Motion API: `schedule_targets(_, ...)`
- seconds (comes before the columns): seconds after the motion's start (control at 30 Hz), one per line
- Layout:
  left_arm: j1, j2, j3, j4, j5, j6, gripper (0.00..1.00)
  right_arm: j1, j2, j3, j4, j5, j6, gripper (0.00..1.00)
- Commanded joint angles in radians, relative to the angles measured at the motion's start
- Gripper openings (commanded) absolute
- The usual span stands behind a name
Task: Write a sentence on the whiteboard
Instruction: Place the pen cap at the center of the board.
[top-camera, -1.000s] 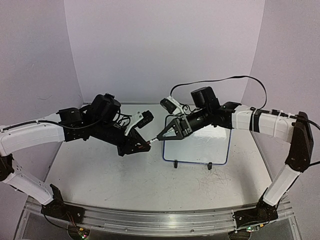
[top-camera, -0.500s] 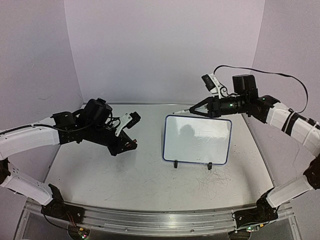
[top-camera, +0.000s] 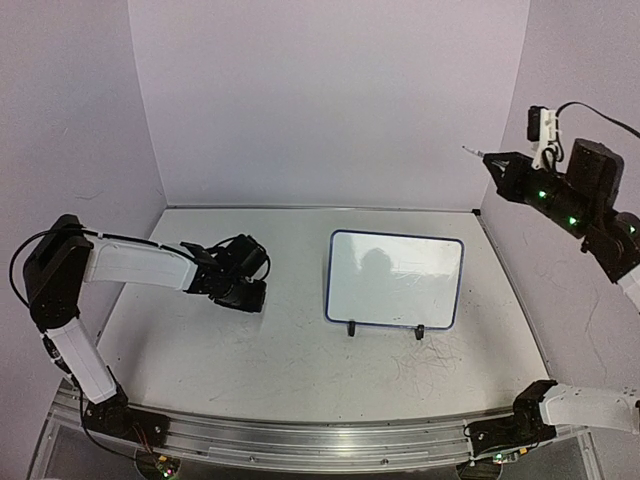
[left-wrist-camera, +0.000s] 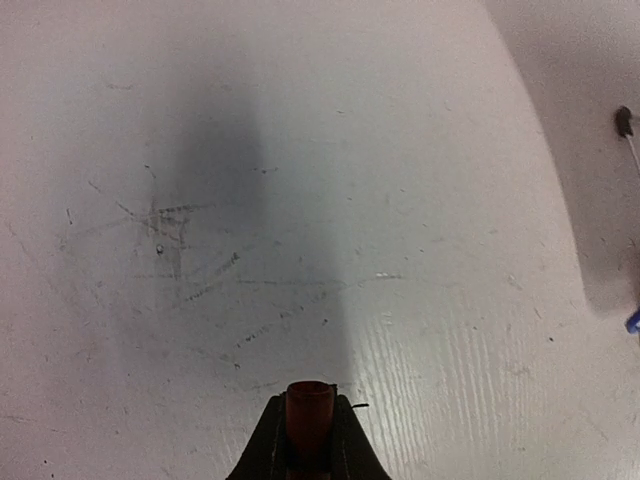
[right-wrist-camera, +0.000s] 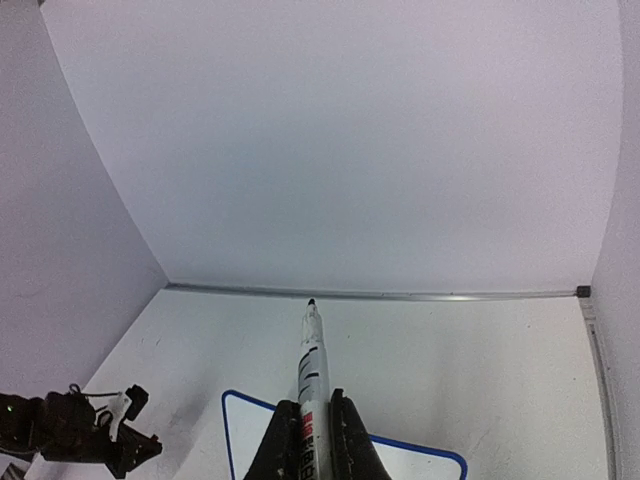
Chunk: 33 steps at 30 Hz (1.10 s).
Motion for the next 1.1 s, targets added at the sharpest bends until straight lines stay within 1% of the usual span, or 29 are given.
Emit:
schedule_targets(0.0,0.006,0.085,0.057,0.05,-0.165,-0.14,0.0,-0.001,-0.032,-0.045,0.028,0.076,-0.02,0.0)
schedule_targets(0.13,0.007,0.139,0.069,0.056,-0.184,-0.183,0.0,-0.001,-0.028,-0.028,0.014,-0.013,-0.042,0.0)
schedule_targets(0.33,0.007,0.185,0.055,0.061,-0.182,-0.204,0.01,-0.001,-0.045,-0.024,0.015,-0.018,-0.048,0.0)
schedule_targets(0.43,0.007,0.165,0.035,0.062,-0.187,-0.222,0.11,-0.001,-0.042,-0.021,0.015,-0.019,-0.053,0.0)
schedule_targets(0.5,0.007,0.149,0.026,0.061,-0.185,-0.22,0.14,-0.001,-0.04,-0.023,0.015,-0.019,-0.053,0.0)
schedule_targets(0.6,0.007,0.121,0.021,0.055,-0.171,-0.208,0.24,-0.001,-0.036,-0.028,0.015,-0.028,-0.051,0.0)
schedule_targets(0.67,0.008,0.089,0.013,0.05,-0.166,-0.208,0.33,-0.001,-0.036,-0.031,0.015,-0.044,-0.046,0.0)
schedule_targets(0.73,0.007,0.057,0.006,0.043,-0.161,-0.212,0.37,-0.001,-0.04,-0.033,0.015,-0.048,-0.044,0.0)
schedule_targets(0.83,0.002,0.004,-0.001,0.036,-0.113,-0.215,0.45,-0.001,-0.049,-0.036,0.015,-0.035,-0.04,0.0)
schedule_targets(0.93,-0.056,-0.049,0.0,0.045,-0.079,-0.226,0.54,-0.001,-0.058,-0.046,0.014,-0.017,-0.036,0.0)
schedule_targets(1.07,-0.172,-0.05,0.027,0.109,-0.01,-0.244,0.61,-0.001,-0.069,-0.065,0.013,0.001,-0.031,0.0)
